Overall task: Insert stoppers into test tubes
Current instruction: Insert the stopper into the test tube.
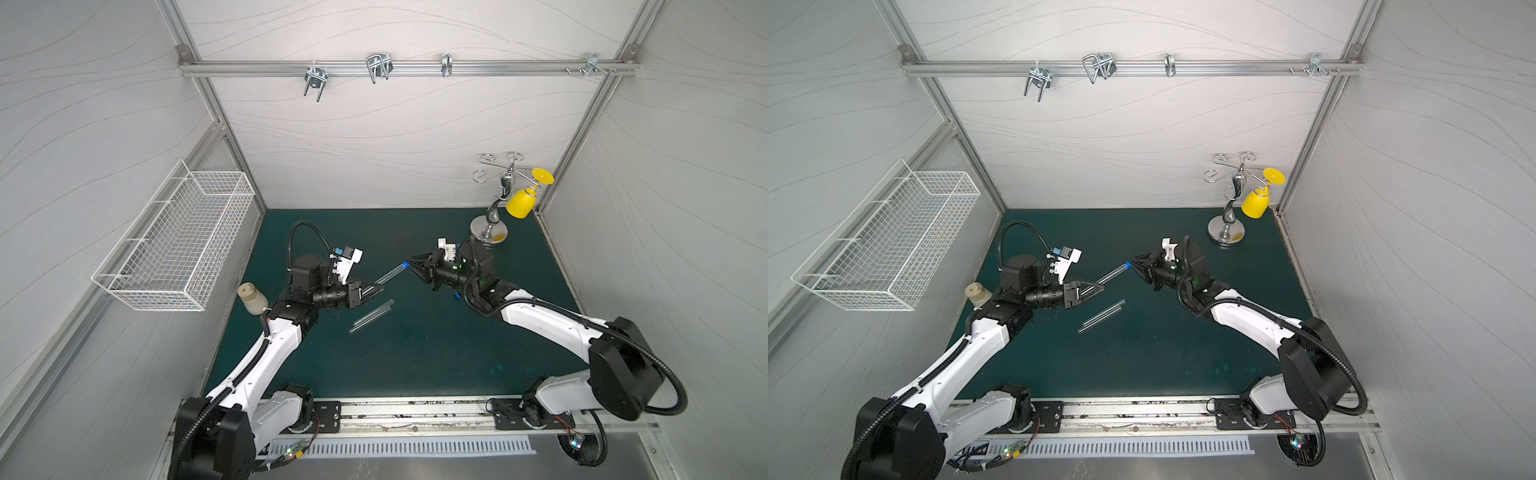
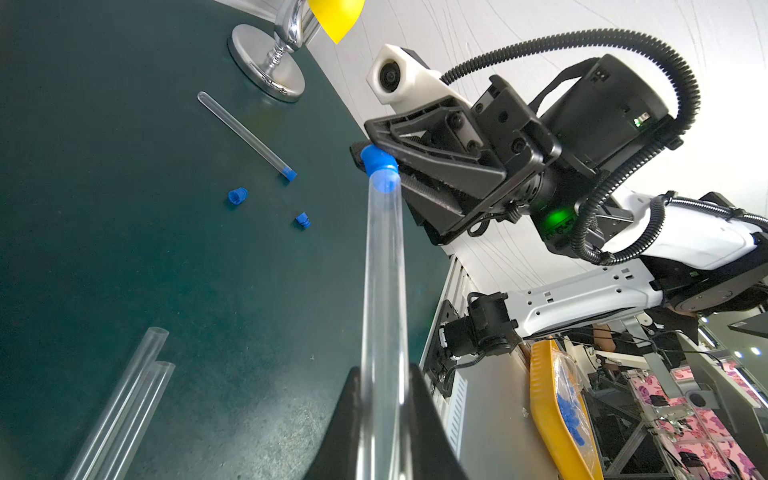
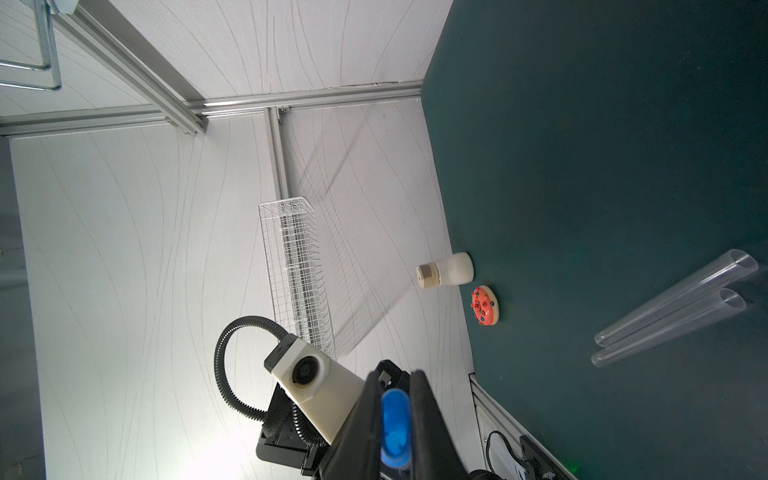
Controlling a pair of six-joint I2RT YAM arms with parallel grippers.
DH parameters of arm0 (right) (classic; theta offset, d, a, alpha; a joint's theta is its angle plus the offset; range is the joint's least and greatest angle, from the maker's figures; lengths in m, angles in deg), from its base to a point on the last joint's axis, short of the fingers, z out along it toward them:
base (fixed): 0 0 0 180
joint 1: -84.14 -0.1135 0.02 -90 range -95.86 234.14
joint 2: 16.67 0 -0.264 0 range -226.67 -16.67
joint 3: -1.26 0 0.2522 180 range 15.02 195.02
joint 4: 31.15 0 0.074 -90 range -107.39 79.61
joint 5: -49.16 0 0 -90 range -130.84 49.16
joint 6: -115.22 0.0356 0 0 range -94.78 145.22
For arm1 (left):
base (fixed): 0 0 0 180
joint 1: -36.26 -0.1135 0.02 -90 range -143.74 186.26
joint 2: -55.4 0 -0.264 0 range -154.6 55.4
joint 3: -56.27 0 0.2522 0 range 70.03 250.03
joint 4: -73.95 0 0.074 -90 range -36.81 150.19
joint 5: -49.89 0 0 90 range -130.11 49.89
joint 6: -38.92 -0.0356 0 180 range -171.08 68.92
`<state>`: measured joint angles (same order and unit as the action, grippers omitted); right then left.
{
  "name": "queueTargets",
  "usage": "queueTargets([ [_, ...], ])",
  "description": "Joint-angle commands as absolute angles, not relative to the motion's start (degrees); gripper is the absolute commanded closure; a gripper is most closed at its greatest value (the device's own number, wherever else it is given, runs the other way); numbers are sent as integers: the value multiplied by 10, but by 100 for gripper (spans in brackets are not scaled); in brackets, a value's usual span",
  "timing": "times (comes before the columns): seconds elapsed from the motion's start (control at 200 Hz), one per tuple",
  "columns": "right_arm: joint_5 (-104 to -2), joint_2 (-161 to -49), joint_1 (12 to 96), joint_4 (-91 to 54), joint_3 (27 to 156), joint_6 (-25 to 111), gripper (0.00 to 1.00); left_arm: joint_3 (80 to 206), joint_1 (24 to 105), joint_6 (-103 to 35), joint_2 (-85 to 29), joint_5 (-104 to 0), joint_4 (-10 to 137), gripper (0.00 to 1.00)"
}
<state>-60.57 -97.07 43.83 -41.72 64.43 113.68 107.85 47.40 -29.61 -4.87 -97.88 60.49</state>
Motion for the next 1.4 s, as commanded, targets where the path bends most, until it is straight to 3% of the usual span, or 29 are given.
queueTargets([
  [0.0, -609, -969, 428, -415, 654, 1138, 86, 1102, 473, -293, -49, -974, 618, 100],
  [1.396, -550, -973, 355, -387, 664, 1106, 87, 1110, 477, -236, -60, -949, 643, 100],
])
